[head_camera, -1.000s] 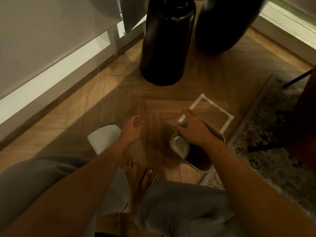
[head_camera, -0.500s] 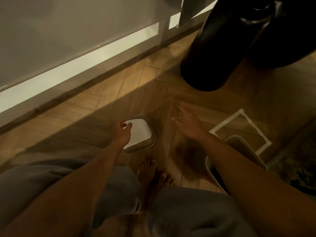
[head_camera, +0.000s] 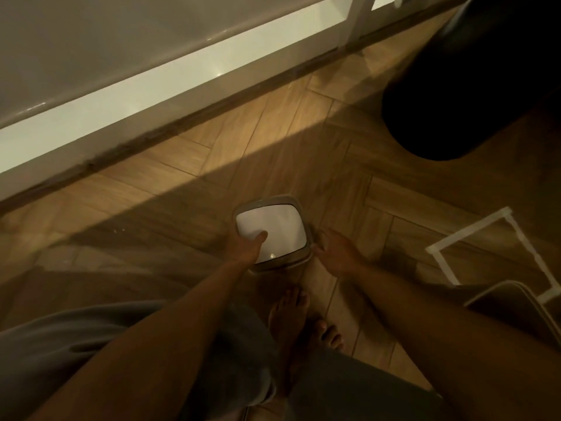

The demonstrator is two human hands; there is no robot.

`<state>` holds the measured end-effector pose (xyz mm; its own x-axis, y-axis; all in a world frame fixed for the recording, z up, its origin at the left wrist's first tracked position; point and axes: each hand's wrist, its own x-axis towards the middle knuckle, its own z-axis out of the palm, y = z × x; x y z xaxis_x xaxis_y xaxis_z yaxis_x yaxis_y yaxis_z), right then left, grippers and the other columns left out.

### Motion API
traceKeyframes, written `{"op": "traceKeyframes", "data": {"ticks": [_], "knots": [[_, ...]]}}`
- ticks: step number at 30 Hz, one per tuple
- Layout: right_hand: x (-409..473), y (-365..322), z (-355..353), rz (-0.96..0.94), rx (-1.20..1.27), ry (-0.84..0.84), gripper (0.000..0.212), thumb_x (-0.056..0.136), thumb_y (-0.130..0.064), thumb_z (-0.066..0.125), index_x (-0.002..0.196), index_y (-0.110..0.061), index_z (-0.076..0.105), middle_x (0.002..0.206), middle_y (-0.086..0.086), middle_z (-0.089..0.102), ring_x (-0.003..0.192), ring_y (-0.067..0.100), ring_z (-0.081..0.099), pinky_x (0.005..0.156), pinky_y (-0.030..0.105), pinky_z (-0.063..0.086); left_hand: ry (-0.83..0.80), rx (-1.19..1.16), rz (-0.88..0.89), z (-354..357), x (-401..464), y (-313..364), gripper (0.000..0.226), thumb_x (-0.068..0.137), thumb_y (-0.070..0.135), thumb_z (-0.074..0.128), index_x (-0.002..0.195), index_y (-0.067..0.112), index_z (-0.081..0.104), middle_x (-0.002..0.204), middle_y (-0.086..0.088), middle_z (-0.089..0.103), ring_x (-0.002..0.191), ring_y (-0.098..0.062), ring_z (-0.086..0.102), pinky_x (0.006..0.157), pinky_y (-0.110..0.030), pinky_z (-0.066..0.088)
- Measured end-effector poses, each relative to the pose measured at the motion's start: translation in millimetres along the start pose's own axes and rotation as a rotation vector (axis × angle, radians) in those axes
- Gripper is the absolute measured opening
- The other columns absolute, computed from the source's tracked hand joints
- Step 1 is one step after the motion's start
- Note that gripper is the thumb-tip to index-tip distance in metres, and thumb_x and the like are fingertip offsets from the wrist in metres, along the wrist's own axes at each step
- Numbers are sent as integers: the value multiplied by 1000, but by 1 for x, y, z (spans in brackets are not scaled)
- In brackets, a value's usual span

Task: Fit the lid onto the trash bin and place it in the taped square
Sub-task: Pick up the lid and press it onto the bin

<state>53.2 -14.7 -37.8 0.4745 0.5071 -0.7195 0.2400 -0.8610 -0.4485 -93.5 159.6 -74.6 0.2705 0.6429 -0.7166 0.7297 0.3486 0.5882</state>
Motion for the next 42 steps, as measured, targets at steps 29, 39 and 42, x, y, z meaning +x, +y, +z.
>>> {"op": "traceKeyframes", "data": {"ticks": [29,39,42], "knots": [[22,3,21,55,204,-259,76,90,-41,76,158,-29,44,155,2,53,134,23,56,110,36,49,32,129,41,12,4,10,97,74,62,80,143,7,42,139,-12,55,115,-27,58,83,-35,48],[-38,-3,-36,20,147,15,59,99,-31,69,152,-12,51,151,10,56,133,26,57,95,27,43,-137,391,232,-1,-43,62,98,69,63,83,143,11,43,135,-8,54,121,-29,56,96,-45,51],[-51,-14,-56,-50,102,245,49,98,-37,68,140,-14,58,138,10,63,109,20,61,85,29,47,-153,462,322,-7,-43,83,125,42,95,68,140,20,47,130,-2,60,115,-26,60,99,-50,52]]}}
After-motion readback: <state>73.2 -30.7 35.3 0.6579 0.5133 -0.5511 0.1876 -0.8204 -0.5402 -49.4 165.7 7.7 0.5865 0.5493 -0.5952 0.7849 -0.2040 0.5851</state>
